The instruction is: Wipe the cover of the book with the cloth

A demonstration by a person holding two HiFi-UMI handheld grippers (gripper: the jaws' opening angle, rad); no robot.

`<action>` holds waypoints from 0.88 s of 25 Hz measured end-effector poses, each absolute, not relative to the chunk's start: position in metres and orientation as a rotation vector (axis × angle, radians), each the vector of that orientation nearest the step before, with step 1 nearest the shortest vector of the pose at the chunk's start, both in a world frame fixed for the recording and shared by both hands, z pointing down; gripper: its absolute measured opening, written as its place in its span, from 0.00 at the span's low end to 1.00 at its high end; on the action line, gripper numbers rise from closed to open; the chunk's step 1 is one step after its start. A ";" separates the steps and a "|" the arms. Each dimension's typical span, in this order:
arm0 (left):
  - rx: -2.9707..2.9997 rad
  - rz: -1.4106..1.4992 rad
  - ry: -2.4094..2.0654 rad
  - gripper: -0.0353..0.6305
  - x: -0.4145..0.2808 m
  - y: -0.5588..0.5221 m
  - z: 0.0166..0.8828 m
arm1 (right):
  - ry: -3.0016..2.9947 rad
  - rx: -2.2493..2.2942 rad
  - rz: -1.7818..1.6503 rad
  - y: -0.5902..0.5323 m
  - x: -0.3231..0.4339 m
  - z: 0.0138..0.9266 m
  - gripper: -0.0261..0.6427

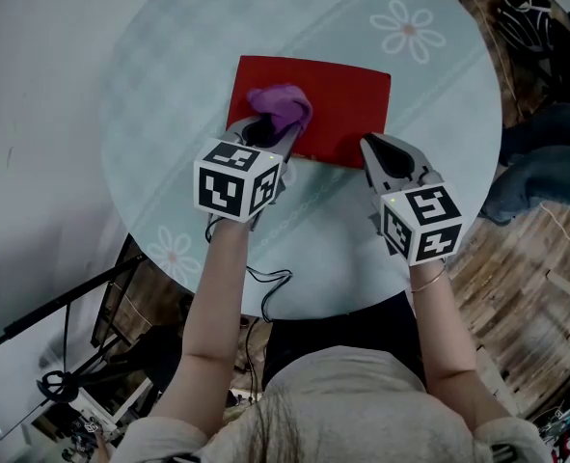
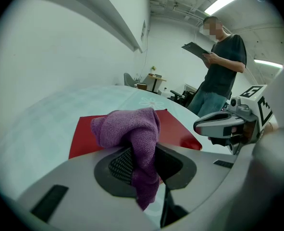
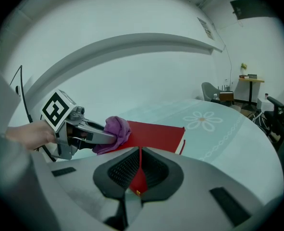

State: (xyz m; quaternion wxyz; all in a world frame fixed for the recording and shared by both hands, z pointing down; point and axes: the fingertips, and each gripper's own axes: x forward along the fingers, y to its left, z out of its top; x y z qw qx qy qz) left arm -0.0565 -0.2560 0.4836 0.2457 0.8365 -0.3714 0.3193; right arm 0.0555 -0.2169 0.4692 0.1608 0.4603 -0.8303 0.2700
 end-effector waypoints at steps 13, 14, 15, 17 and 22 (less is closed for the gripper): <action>2.300 0.860 -0.963 0.22 0.001 -0.242 0.485 | -2.357 1.336 0.779 -0.205 0.099 0.473 0.08; 2.301 0.861 -0.961 0.22 0.005 -0.241 0.485 | -2.356 1.339 0.780 -0.204 0.103 0.474 0.08; 2.302 0.862 -0.957 0.22 0.010 -0.240 0.485 | -2.356 1.342 0.781 -0.203 0.107 0.474 0.08; 2.306 0.864 -0.947 0.22 0.019 -0.237 0.485 | -2.355 1.345 0.783 -0.201 0.114 0.474 0.08; 2.314 0.870 -0.926 0.22 0.039 -0.232 0.485 | -2.353 1.347 0.790 -0.197 0.128 0.474 0.08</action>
